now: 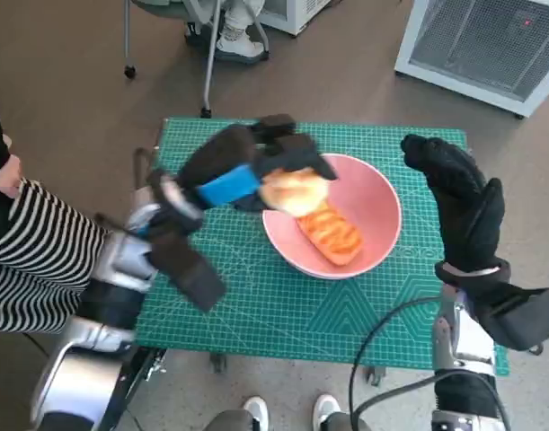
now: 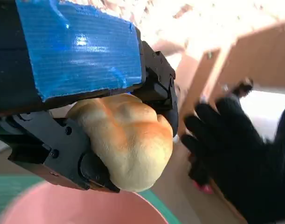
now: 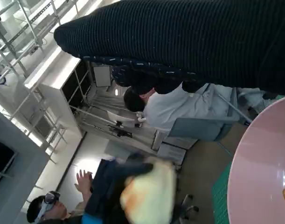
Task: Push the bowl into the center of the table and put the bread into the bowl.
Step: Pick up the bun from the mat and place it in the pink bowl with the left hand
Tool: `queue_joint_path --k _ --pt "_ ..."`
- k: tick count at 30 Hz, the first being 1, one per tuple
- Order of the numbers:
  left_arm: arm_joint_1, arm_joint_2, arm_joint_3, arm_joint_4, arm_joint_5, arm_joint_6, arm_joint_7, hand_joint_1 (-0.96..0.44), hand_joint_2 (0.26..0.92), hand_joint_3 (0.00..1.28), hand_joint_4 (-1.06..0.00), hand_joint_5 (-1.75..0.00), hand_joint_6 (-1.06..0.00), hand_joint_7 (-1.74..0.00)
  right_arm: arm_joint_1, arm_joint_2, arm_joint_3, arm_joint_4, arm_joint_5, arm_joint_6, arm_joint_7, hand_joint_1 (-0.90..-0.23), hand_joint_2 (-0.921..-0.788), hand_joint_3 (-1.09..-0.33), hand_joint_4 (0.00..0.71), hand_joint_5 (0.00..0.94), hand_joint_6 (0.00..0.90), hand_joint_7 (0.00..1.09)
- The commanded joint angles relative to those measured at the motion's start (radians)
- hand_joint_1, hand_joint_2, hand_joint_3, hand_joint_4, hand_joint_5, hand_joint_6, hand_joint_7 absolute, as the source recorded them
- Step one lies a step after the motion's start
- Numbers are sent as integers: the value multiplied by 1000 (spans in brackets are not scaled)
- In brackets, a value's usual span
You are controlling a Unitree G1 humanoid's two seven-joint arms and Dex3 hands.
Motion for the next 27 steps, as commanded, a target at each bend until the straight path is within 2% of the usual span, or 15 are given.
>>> queue_joint_path --k 1,2,3,4,5,7,8,10,11,15,19,27 --pt "-52 -26 -39 72 30 28 -25 0 921 136 -642 -1193 -509 -1298 23 -9 -9 -5 -4 7 -7 -755 -921 -773 152 0 43 503" --pt "-59 -31 -53 86 39 46 -41 0 921 144 -631 -1204 -501 -1307 27 -10 -11 -10 -4 7 -8 -755 -921 -773 152 0 43 503" --pt "-64 -34 -63 97 45 58 -52 -20 878 124 -562 -1002 -463 -1100 29 -11 -12 -13 -5 8 -9 -755 -921 -773 152 0 43 503" --pt "-70 -34 -77 105 60 80 -70 -32 858 96 -552 -805 -467 -914 32 -12 -14 -17 -5 7 -10 -755 -921 -773 152 0 43 503" --pt "-75 -34 -87 112 70 94 -81 -43 849 81 -533 -694 -454 -822 33 -12 -15 -20 -6 7 -11 -755 -921 -773 152 0 43 503" --pt "-83 -27 -112 115 94 139 -122 -77 824 36 -471 -331 -405 -524 37 -12 -18 -24 -9 6 -13 -754 -921 -773 152 0 43 503" --pt "-90 -22 -128 109 107 181 -166 -84 819 28 -454 -268 -395 -464 40 -13 -20 -28 -10 6 -15 -754 -921 -773 152 0 43 503" --pt "-105 -17 -155 96 124 270 -259 -115 779 15 -265 -109 -269 -264 45 -12 -22 -33 -14 3 -20 -754 -921 -774 152 0 43 503" --pt "-108 -16 -161 90 127 295 -284 -124 767 11 -205 -70 -231 -208 46 -11 -23 -34 -16 3 -21 -754 -921 -774 151 0 43 503" --pt "-121 -26 -172 65 129 394 -366 -143 744 3 -102 -18 -169 -120 49 -9 -23 -36 -24 -3 -30 -754 -921 -775 151 0 43 504" --pt "-108 -30 -174 61 136 403 -344 -153 736 1 -73 -6 -156 -88 51 -6 -21 -38 -28 -7 -37 -754 -921 -775 151 0 43 506" --pt "-90 -29 -156 97 107 333 -284 -186 734 0 -65 -1 -165 -70 52 -2 -18 -33 -33 -15 -47 -754 -921 -775 151 0 42 507"
